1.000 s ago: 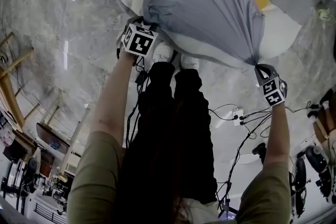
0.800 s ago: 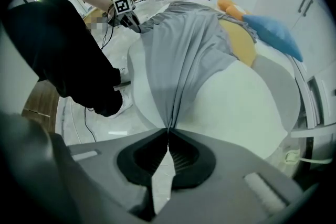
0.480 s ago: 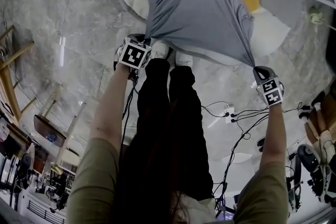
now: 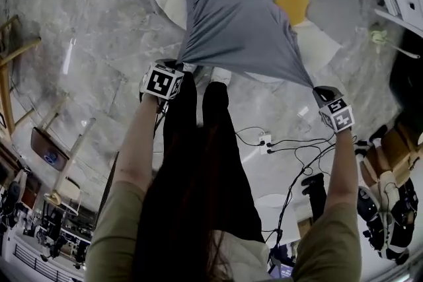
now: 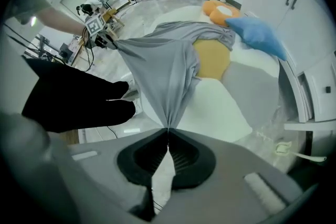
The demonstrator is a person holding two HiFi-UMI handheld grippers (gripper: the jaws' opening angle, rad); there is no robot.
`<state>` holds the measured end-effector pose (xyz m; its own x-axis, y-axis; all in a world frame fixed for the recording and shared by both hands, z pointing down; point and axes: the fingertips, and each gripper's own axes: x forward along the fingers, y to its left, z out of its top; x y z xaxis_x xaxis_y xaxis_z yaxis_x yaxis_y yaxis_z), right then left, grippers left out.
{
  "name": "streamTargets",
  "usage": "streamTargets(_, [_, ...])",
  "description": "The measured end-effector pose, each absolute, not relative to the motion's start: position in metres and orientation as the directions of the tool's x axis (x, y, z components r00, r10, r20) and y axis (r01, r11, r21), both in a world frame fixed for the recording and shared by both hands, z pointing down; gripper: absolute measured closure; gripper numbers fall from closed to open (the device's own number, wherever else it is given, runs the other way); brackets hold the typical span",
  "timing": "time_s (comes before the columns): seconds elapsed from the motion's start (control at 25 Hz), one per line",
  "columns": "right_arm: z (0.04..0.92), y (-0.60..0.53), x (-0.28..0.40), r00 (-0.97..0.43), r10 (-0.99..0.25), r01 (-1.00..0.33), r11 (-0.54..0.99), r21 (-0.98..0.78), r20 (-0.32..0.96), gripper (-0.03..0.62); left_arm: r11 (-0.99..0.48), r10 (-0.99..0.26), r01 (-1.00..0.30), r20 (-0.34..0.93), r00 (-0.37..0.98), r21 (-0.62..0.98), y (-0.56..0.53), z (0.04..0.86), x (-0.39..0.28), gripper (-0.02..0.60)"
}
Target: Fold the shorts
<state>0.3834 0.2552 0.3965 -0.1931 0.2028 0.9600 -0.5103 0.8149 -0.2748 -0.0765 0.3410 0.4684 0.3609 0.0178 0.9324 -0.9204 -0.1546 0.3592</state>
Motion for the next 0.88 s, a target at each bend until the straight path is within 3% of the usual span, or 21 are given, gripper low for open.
streamTargets(0.4, [0.349,0.034,0.337,-0.29,0.045,-0.574,0.791,-0.212,0.956,0.585,-0.076,-0.152,-0.946,0.934,0.323,0.315,0.25,0.436,-0.094,0.56])
streamTargets(0.52, [0.353,-0.024,0.312,-0.29,-0.02,-0.63,0.757,-0.175,0.957,0.585,-0.06,-0.159,-0.958,0.945,0.285,0.279,0.22,0.435,-0.11,0.558])
streamTargets(0.88, [0.357,-0.125,0.249,-0.215,-0.092,-0.633,0.771,-0.067,0.972,0.585,-0.015,-0.168,-0.954,0.94,0.298,0.3,0.154,0.438,-0.147,0.558])
